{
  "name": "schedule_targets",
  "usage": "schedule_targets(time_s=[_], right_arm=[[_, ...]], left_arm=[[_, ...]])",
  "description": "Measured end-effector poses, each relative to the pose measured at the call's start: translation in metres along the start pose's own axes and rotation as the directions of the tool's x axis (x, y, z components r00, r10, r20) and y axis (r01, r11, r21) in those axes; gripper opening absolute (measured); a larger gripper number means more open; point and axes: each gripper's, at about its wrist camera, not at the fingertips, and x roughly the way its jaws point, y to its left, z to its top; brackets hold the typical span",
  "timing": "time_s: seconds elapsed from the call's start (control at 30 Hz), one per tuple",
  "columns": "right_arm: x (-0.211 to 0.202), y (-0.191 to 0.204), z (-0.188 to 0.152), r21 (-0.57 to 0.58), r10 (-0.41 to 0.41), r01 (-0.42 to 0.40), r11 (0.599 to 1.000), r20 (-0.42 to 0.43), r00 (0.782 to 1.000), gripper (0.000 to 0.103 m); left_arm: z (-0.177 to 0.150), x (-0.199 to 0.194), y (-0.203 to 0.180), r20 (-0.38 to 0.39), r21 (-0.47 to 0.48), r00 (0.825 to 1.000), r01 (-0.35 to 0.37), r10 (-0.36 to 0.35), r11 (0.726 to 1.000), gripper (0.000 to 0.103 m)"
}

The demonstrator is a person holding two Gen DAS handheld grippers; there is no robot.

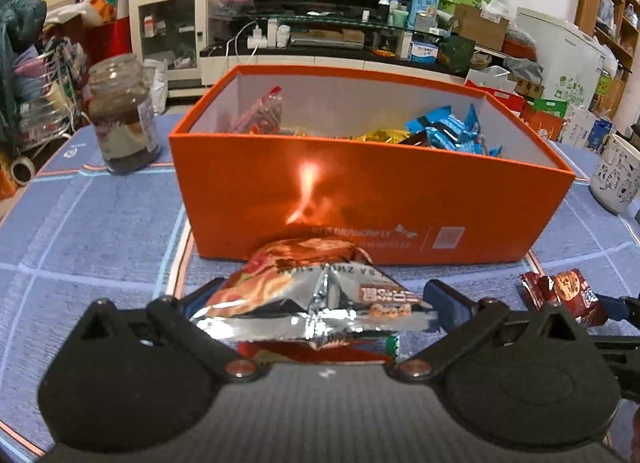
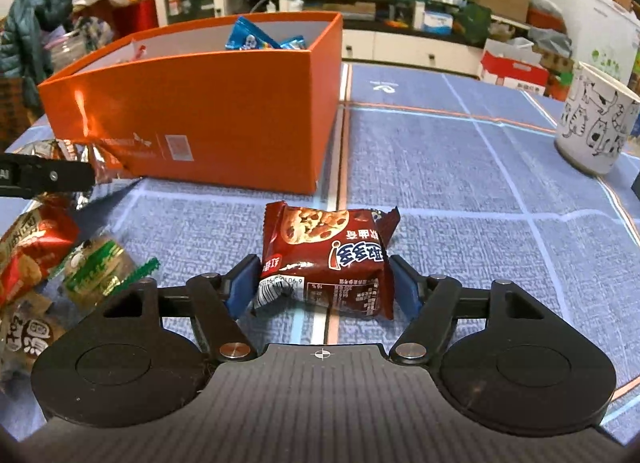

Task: Organize snacks
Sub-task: 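Grasp silver chip bag with left gripper while right gripper grasps brown cookie packet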

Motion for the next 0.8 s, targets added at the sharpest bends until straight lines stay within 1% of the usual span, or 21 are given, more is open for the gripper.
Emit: schedule_targets(time_s=[0.07, 0.13, 0.2, 0.3, 0.33, 0.37, 0.4, 0.57, 0.6, 0.7, 0.8], right_arm=[[0.002, 0.003, 0.002, -0.003, 0.001, -0.001, 1.000, 0.000, 1.000, 0.059], [0.002, 0.003, 0.003, -0.009, 0.004, -0.004, 1.000, -0.006, 1.000, 0.059], [0.003, 0.002, 0.005, -0.006, 0.005, -0.005, 1.000, -0.014, 1.000, 0.058], [0.002, 0.002, 0.006, -0.002, 0.002, -0.002, 1.000, -0.022, 1.000, 0.055], [0.002, 0.003, 0.006, -0.001, 0.002, -0.002, 1.000, -0.023, 1.000, 0.054], [0.002, 0.003, 0.006, -0.005, 0.002, -0.002, 1.000, -0.024, 1.000, 0.054], [0.002, 0.003, 0.006, -0.004, 0.002, -0.002, 1.000, -0.024, 1.000, 0.052], [0.001, 0.003, 0.007, -0.010, 0.002, -0.002, 1.000, -0.028, 1.000, 0.046], [0.001, 0.004, 0.008, -0.015, 0.003, -0.003, 1.000, -0.028, 1.000, 0.044], [0.000, 0.005, 0.008, -0.019, 0.007, -0.008, 1.000, -0.033, 0.999, 0.042], [-0.002, 0.003, 0.010, -0.012, 0.021, -0.022, 1.000, -0.036, 0.999, 0.040]], left_arm=[[0.002, 0.000, 0.002, 0.001, -0.019, 1.000, 0.008, -0.008, 1.000, 0.096], [0.003, -0.002, 0.002, -0.002, -0.012, 1.000, 0.005, -0.005, 1.000, 0.092], [0.004, -0.005, 0.002, -0.008, -0.007, 1.000, 0.008, -0.008, 1.000, 0.082], [0.006, -0.014, 0.001, 0.003, 0.005, 1.000, 0.005, -0.005, 1.000, 0.072], [0.006, -0.017, 0.001, 0.009, 0.011, 1.000, 0.003, -0.003, 1.000, 0.070], [0.007, -0.020, 0.002, 0.014, 0.007, 1.000, 0.004, -0.004, 1.000, 0.065], [0.007, -0.022, 0.003, 0.015, 0.002, 1.000, 0.008, -0.008, 1.000, 0.063], [0.007, -0.033, 0.006, 0.035, 0.012, 0.999, -0.001, 0.001, 1.000, 0.062], [0.007, -0.034, 0.007, 0.035, 0.015, 0.999, 0.002, -0.002, 1.000, 0.062], [0.007, -0.040, 0.008, 0.041, 0.015, 0.999, 0.014, -0.015, 1.000, 0.062], [0.009, -0.049, 0.011, 0.063, 0.012, 0.998, 0.029, -0.029, 1.000, 0.062]])
